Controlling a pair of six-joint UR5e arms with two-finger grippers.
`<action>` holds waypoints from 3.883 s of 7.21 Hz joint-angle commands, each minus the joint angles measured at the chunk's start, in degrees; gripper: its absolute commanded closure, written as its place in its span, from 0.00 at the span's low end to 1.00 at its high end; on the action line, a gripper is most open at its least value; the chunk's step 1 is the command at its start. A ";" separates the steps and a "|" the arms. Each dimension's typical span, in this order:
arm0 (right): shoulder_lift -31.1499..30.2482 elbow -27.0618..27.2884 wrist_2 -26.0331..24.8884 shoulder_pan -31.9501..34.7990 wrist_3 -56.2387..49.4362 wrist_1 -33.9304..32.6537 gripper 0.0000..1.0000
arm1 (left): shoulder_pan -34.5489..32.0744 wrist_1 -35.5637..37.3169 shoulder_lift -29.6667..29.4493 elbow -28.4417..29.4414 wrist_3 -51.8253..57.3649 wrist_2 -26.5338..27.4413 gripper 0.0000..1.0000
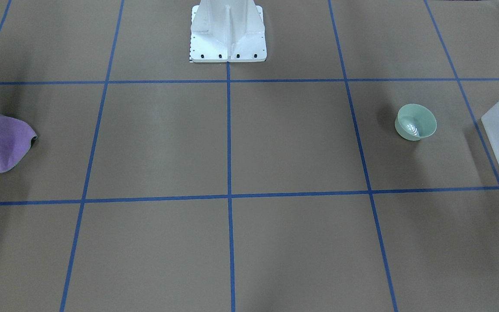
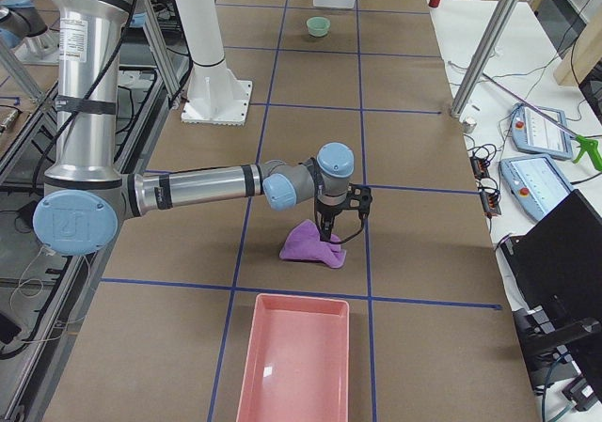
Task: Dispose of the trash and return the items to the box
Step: 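Pinch the purple cloth with the right gripper while left drops cup in bin, then lift the purple cloth with the right gripper into the pink bin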
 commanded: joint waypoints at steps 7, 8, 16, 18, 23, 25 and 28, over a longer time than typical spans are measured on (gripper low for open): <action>-0.42 -3.42 -1.54 -4.60 0.28 0.79 0.00 | 1.59 -8.92 -0.34 7.00 -10.71 0.42 1.00; -0.42 -4.99 -1.81 -5.39 0.28 2.27 0.00 | 1.68 -8.83 -0.87 6.92 -10.88 0.42 0.94; -5.49 2.52 -0.67 -1.99 2.04 5.28 1.00 | 1.68 -1.56 -1.40 -1.58 -12.89 -2.83 0.02; -8.74 5.27 3.71 7.56 -5.19 2.05 1.00 | 1.68 5.64 -2.18 -7.04 -13.26 -2.92 0.02; 3.10 2.18 -9.98 34.75 -59.61 -42.82 1.00 | 9.12 6.21 -4.47 -9.77 -25.61 -4.07 0.02; 1.18 -9.60 -9.99 35.47 -61.86 -29.96 1.00 | 11.25 1.74 -5.00 -9.78 -32.30 -4.06 0.02; 0.81 -17.84 -9.37 35.39 -60.72 -19.51 0.01 | 17.21 0.84 -4.57 -11.36 -35.38 -4.06 0.02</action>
